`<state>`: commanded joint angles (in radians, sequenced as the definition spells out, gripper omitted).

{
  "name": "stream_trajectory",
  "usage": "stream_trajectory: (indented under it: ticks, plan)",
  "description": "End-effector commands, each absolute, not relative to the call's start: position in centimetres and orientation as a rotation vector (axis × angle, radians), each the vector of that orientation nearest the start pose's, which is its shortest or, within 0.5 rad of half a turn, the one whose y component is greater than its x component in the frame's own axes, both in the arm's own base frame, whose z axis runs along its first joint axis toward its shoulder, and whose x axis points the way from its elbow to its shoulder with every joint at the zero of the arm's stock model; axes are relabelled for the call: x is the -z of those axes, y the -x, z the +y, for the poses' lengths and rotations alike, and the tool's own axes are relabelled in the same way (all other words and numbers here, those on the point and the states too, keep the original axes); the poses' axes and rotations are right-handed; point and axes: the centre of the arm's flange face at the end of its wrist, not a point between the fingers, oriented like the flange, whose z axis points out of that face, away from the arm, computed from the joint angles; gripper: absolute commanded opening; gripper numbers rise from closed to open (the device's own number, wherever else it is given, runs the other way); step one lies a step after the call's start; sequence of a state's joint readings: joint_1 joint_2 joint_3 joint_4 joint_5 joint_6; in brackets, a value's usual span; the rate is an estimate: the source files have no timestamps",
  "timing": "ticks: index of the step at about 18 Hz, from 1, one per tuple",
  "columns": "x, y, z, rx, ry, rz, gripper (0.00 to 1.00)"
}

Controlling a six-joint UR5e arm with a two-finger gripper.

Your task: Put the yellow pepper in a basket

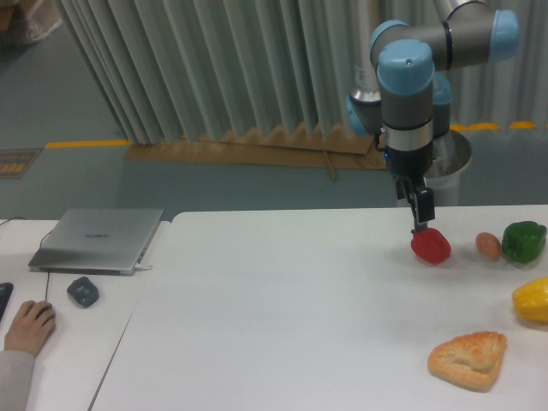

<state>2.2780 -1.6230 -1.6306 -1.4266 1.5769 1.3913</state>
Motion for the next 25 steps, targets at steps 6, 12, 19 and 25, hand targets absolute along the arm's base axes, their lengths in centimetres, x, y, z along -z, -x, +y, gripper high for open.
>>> stream_trajectory:
  ticks: [6, 12, 19, 25]
  plan:
    - [-43.9, 23.1, 47.5, -0.053, 2.942, 1.032, 1.0]
    - [-43.9, 23.5, 47.9, -0.135, 2.922, 1.025, 1.0]
    - [-43.9, 23.8, 47.6, -0.13, 2.934, 1.011, 1.0]
    - [-43.7, 24.1, 47.4, -0.126, 2.965, 0.909, 1.0]
